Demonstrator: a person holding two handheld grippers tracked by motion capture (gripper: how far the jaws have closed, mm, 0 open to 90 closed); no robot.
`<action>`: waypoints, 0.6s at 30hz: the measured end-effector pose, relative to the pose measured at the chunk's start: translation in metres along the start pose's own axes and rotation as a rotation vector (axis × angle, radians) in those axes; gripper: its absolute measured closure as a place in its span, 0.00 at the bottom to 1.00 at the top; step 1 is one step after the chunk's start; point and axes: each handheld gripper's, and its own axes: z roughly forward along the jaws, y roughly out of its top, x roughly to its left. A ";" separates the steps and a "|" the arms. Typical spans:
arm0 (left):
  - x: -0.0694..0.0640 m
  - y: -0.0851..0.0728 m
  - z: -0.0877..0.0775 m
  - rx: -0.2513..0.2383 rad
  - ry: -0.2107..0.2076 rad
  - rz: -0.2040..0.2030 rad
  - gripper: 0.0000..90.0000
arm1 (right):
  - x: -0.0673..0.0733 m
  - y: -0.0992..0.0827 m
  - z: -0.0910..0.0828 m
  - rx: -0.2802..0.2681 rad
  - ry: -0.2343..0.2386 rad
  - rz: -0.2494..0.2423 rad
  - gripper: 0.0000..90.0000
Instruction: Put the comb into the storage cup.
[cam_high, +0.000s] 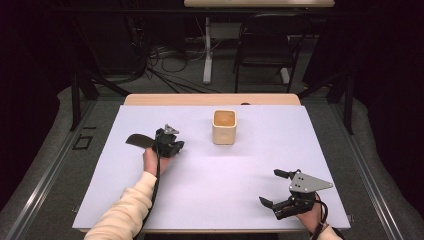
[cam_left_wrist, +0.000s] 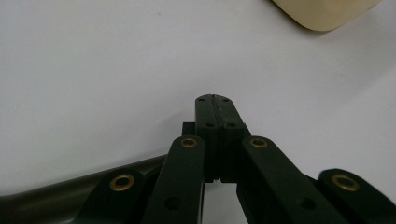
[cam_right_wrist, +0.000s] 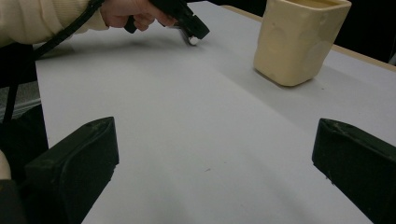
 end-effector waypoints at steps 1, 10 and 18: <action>0.000 0.000 0.000 0.000 0.000 0.000 1.00 | 0.000 0.000 0.000 0.000 0.000 0.000 0.00; -0.002 -0.006 -0.004 0.007 -0.016 -0.006 1.00 | 0.000 0.000 0.000 0.001 0.000 -0.001 0.00; -0.002 -0.010 -0.006 0.020 -0.019 -0.003 1.00 | 0.000 0.000 0.000 0.001 0.000 0.000 0.00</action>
